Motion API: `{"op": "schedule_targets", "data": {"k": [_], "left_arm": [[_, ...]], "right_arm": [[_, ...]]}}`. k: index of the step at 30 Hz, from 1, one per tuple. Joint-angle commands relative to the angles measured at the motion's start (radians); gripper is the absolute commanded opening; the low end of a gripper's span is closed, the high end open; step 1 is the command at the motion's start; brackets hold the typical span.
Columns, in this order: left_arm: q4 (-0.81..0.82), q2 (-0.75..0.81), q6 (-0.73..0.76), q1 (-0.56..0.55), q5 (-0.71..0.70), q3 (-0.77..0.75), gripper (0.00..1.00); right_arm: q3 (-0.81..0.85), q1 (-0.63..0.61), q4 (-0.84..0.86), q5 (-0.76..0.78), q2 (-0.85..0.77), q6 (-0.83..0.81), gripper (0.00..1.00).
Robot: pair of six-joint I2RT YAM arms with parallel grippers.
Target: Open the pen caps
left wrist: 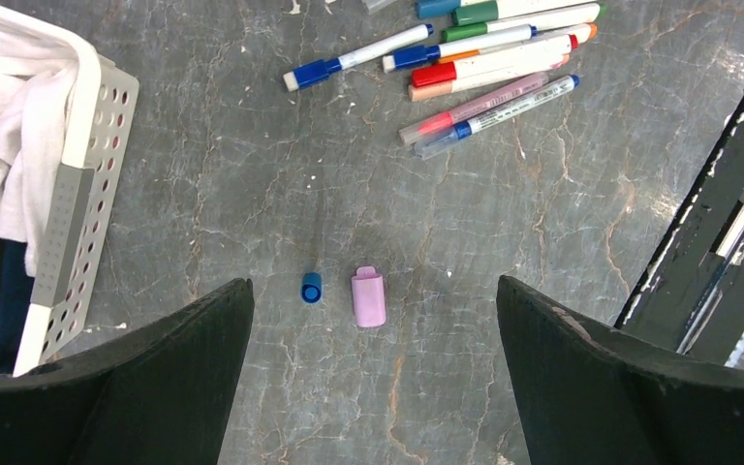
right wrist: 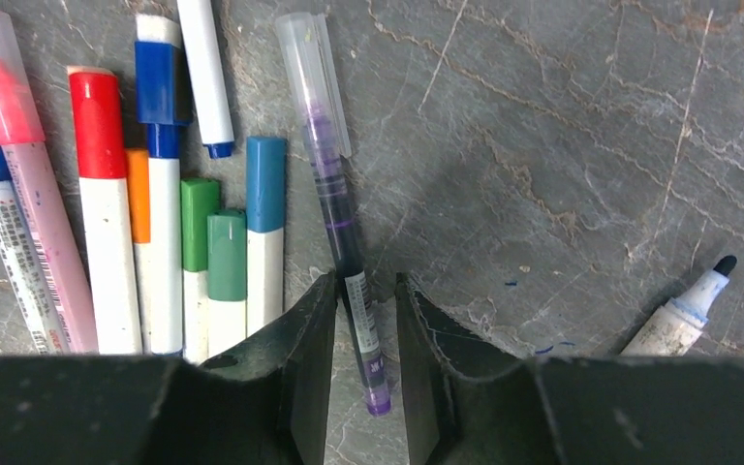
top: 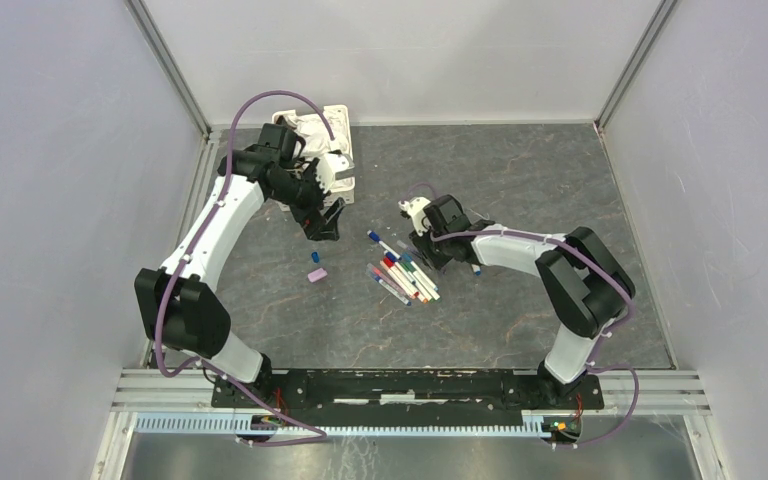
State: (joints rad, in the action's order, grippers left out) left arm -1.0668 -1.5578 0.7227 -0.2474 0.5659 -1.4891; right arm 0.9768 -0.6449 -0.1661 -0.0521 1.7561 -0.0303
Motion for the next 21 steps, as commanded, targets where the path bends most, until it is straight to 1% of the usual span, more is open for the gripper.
{"op": "schedule_targets", "data": {"k": [1, 4, 7, 9, 13, 17, 19, 21], "left_arm": [[-0.021, 0.025, 0.071, 0.0, 0.056, 0.01, 1.0], [-0.037, 0.038, 0.119, 0.0, 0.08, 0.03, 1.0], [-0.051, 0.038, 0.151, 0.0, 0.096, 0.042, 1.0], [-0.066, 0.034, 0.175, 0.0, 0.11, 0.047, 1.0], [-0.068, 0.029, 0.198, 0.0, 0.125, 0.058, 1.0], [-0.071, 0.036, 0.258, 0.0, 0.158, 0.075, 1.0], [-0.06, 0.049, 0.299, 0.001, 0.179, 0.091, 1.0], [-0.017, 0.08, 0.335, 0.0, 0.208, 0.121, 1.0]], "right_arm": [[0.014, 0.001, 0.006, -0.032, 0.07, -0.026, 0.34], [-0.016, 0.003, 0.028, -0.034, 0.074, -0.019, 0.29], [-0.043, 0.008, 0.049, -0.041, 0.051, -0.013, 0.19], [-0.043, 0.014, 0.046, -0.041, 0.02, -0.011, 0.1], [-0.016, 0.031, 0.028, -0.05, -0.049, -0.01, 0.0], [0.046, 0.044, -0.008, -0.117, -0.125, 0.002, 0.0], [0.08, 0.048, -0.022, -0.19, -0.154, 0.021, 0.0], [0.12, 0.047, -0.053, -0.307, -0.159, 0.029, 0.0]]}}
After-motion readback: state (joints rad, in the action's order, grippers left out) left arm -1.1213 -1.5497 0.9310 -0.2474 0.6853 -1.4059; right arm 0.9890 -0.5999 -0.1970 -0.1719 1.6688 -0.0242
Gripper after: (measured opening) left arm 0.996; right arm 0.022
